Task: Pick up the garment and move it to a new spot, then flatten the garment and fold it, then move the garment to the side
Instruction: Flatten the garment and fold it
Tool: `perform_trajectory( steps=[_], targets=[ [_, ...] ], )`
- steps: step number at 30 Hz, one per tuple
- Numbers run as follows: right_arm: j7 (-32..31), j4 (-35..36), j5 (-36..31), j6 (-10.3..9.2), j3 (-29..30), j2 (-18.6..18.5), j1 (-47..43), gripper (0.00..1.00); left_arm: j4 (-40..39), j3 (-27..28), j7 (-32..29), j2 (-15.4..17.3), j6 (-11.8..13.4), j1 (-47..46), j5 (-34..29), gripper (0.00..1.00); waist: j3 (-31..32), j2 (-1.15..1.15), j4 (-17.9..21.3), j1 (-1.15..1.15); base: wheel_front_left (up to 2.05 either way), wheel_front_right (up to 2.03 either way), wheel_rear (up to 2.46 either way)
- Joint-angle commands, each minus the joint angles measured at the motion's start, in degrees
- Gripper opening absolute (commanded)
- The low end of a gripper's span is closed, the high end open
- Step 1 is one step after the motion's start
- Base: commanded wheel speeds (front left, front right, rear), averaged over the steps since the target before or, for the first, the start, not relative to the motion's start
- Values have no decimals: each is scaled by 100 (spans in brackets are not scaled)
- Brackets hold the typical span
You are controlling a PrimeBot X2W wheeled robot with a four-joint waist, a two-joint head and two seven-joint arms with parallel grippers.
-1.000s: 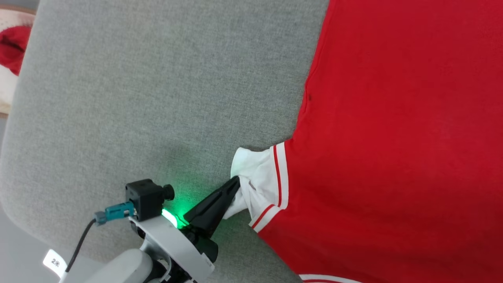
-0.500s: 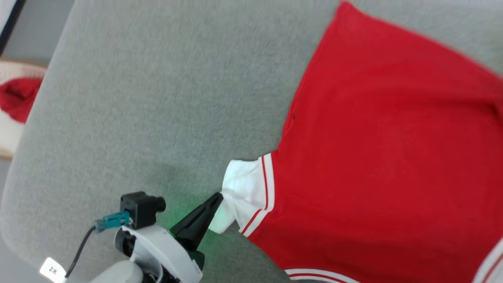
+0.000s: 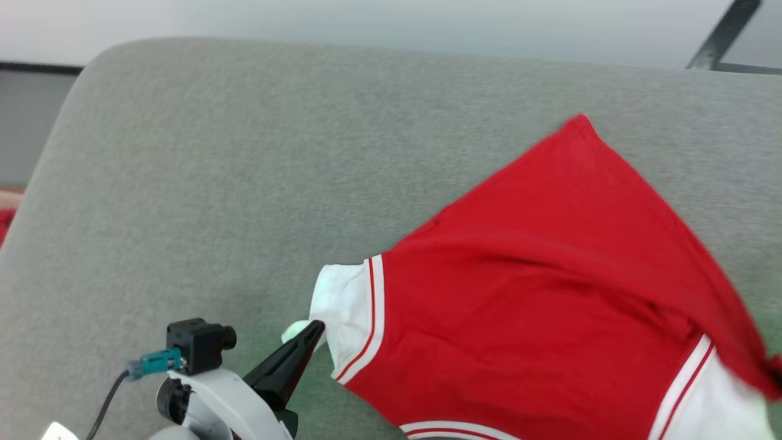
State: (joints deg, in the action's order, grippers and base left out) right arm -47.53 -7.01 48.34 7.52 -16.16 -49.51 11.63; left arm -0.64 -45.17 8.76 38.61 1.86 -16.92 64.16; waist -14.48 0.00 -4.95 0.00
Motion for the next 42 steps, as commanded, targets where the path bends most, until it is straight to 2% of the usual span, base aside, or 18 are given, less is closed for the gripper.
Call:
perform_trajectory(
  steps=[1,10,15,16,17,18,19,26,30,34,42],
  targets=[
    [-75,191,-11,-6,87,99,-341,0,-20,21,6,43,33,72,34,0,172,0,223,0,0,0,0],
    [-615,1340,-197,-6,506,554,-1668,0,-137,56,-8,124,103,104,57,0,166,0,340,0,0,0,0],
    [-899,1772,-313,-6,660,710,-1882,0,-170,69,20,128,120,137,79,0,157,0,345,0,0,0,0],
    [-854,1834,-369,-6,736,753,-1857,31,-175,67,23,126,118,148,82,0,156,0,336,0,0,0,0],
    [-854,1834,-369,-6,736,753,-1857,31,-175,67,23,126,118,148,82,0,156,0,336,0,0,0,0],
    [-793,1871,-443,-6,872,802,-1802,79,-186,66,30,122,120,156,84,0,153,0,324,0,0,0,0],
    [-756,1911,-529,-6,985,813,-1758,100,-192,69,40,118,129,160,87,0,149,0,310,0,0,0,0],
    [-691,2268,-814,-6,1730,574,-1116,100,-243,42,41,51,136,93,50,0,69,0,102,0,0,0,0],
    [-563,2248,-939,-6,1741,397,-222,100,-264,28,43,4,119,14,4,0,-83,0,-53,0,0,0,0],
    [-300,1817,-1263,-6,1251,343,899,100,-256,31,50,-52,74,-116,-35,0,-328,0,-230,0,0,0,0],
    [142,307,-1642,-6,65,508,2637,100,-177,47,95,-184,-47,-415,-143,0,-934,0,-640,0,0,0,0]
  ],
)
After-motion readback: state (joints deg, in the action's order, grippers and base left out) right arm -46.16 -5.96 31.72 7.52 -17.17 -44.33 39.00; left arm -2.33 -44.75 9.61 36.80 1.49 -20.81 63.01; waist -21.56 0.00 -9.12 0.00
